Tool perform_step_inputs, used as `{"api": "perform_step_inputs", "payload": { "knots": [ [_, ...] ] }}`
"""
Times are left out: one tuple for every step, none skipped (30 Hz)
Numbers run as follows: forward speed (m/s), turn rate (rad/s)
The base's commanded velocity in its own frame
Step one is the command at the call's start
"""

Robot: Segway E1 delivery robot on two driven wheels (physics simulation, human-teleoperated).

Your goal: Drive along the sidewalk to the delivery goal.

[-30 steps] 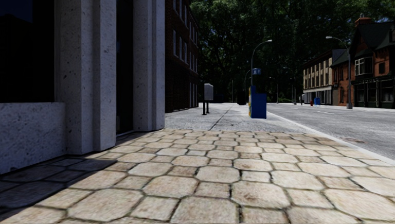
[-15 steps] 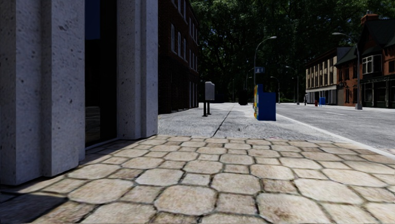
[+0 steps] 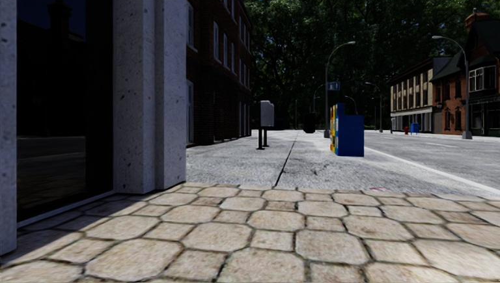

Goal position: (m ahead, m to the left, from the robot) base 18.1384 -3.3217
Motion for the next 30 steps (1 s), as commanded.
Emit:
{"api": "perform_step_inputs", "payload": {
  "knots": [
    [2.00,-0.40],
    [2.00,-0.43],
    [2.00,-0.43],
    [2.00,-0.43],
    [2.00,-0.34],
    [2.00,-0.14],
    [2.00,0.00],
    [2.00,0.00],
    [2.00,0.00],
    [2.00,0.00],
    [2.00,0.00],
    [2.00,0.00],
    [2.00,0.00],
    [2.00,0.00],
    [2.00,0.00],
    [2.00,0.00],
    [2.00,0.00],
    [2.00,0.00],
    [2.00,0.00],
    [2.00,0.00],
    [2.00,0.00],
    [2.00,0.00],
    [2.00,-0.02],
    [2.00,-0.22],
    [2.00,-0.39],
    [2.00,-0.39],
    [2.00,-0.47],
    [2.00,-0.50],
    [2.00,-0.50],
    [2.00,-0.50]
  ]
}}
